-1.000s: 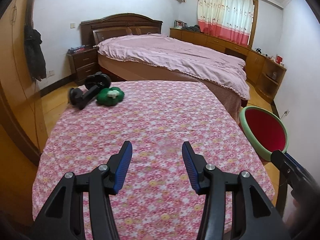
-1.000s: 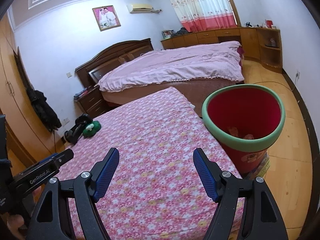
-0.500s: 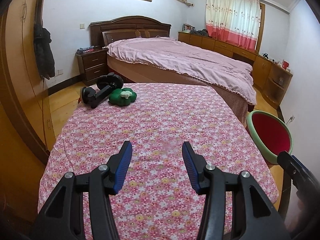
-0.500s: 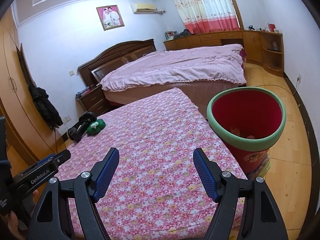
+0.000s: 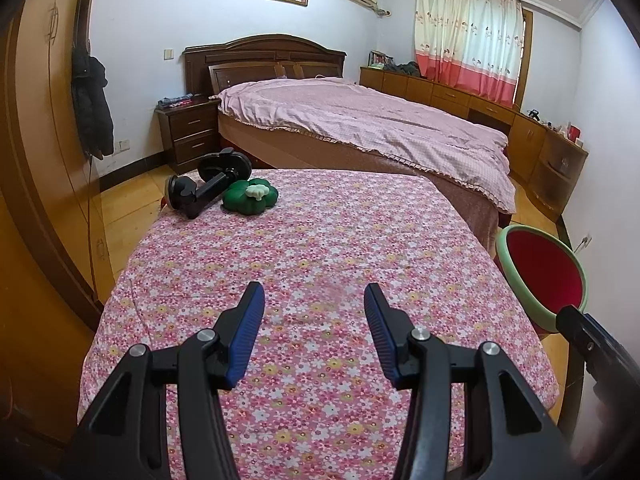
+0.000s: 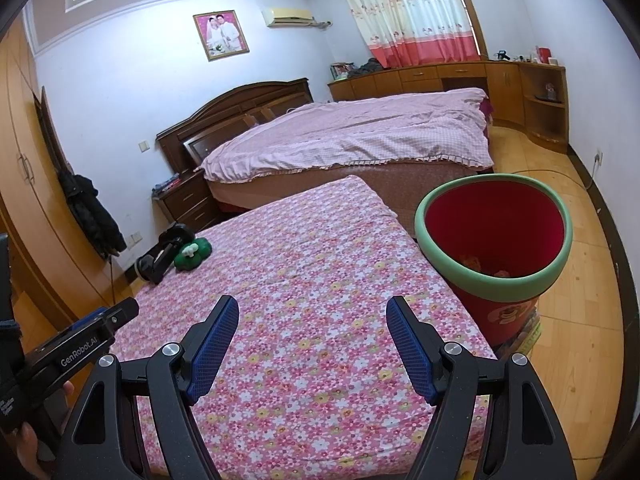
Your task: Collect trash
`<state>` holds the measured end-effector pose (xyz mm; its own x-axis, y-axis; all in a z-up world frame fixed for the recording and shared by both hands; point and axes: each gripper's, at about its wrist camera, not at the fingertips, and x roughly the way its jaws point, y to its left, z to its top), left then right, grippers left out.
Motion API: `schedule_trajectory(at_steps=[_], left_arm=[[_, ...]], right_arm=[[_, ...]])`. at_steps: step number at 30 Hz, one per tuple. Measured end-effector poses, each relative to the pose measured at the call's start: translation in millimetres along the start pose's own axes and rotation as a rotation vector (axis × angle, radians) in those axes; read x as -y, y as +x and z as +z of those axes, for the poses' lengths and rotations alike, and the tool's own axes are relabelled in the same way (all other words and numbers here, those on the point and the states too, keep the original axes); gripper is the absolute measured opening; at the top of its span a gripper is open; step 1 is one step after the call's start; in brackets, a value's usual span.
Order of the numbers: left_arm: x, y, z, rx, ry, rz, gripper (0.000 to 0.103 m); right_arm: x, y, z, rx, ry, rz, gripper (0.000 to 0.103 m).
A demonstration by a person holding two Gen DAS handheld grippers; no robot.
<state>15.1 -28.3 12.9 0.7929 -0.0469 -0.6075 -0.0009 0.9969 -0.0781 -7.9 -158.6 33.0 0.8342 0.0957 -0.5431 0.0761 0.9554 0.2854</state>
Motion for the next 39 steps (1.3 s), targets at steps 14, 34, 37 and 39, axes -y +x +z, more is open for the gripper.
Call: schedule_trajectory(at_steps=[14,34,37,39], left_arm=[[-0.1,-0.2,-0.3,0.000,0.000,0.001,0.052],[-0.5,-0.5,-0.6,-0.001,-0.001,0.001,0.052],[-0.6,-0.5,-0.6,-0.001,-0.001,0.000,0.052],[-0.5,-0.5,-0.6,0.000,0.000,0.001,0.052]], right_arm=[[-0.8,-1.4,0.1,0.004,-0.001,0.001,0.077],[-1.2,-2.6,0.5,0.005,-0.001,0.002,0.077],[-1.0,-2.5,0.5,0.005,-0.001,0.003,0.077],[-1.4,-2.5,0.7,0.004,-0.001,0.003,0.077]])
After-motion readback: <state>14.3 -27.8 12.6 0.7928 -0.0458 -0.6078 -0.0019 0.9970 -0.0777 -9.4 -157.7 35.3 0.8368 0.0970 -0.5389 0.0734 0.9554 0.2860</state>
